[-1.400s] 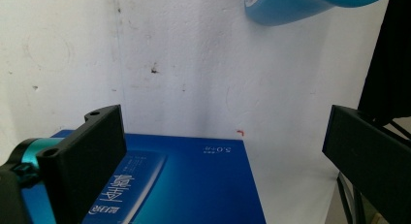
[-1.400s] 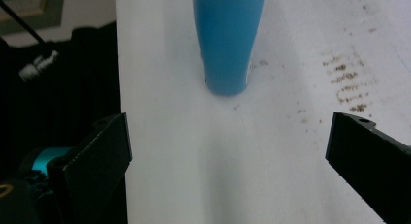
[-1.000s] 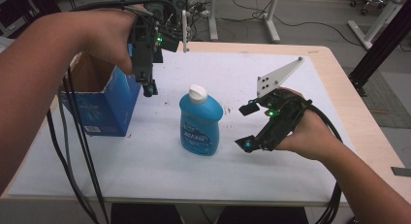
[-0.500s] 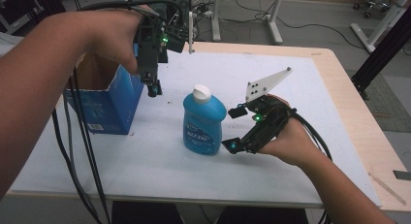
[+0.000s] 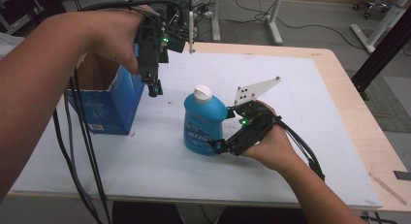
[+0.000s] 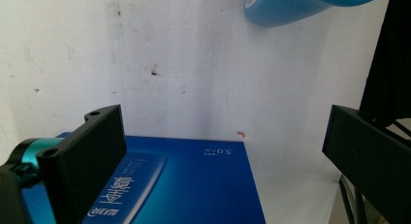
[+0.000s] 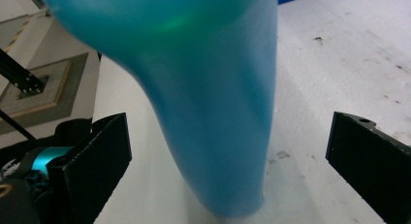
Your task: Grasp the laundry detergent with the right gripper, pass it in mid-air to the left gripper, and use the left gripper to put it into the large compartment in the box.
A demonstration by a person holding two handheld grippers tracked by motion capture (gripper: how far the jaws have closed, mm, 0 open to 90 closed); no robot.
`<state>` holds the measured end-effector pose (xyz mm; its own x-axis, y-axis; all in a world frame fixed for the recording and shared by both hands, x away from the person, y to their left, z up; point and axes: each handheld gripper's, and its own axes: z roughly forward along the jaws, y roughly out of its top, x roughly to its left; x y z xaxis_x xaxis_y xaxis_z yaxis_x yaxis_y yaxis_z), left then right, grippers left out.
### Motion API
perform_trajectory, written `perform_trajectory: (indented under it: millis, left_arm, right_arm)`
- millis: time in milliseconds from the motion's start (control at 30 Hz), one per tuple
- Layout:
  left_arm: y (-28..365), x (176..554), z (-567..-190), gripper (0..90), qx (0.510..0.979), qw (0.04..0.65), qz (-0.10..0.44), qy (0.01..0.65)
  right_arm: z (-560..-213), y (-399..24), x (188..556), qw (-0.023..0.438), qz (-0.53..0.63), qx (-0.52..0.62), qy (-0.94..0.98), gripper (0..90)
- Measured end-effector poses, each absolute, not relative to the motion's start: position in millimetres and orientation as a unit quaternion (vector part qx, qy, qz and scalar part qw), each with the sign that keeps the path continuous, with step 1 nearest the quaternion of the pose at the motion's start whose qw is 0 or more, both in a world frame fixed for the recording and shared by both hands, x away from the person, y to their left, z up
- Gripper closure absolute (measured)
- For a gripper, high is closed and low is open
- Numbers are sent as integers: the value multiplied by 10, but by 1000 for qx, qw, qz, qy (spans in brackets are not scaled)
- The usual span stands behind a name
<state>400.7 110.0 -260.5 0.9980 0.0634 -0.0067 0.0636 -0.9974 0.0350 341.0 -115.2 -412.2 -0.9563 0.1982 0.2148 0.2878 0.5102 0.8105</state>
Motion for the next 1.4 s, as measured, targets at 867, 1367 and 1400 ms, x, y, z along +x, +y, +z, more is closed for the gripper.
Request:
perform_trajectory:
  millis: [867, 1367, 1400]
  left_arm:
    - [1200, 3979, -2610, 18, 999, 21, -2, 39]
    - [1209, 3984, -2625, 18, 999, 19, -2, 39]
    - [1210, 3982, -2627, 18, 999, 20, -1, 40]
  right_arm:
    - [-4308, -948, 3333, 6, -526, -152, -837, 21]
    - [-4343, -952, 3339, 11, -544, -156, -825, 145]
    - [-4343, -952, 3338, 10, -544, -156, -824, 163]
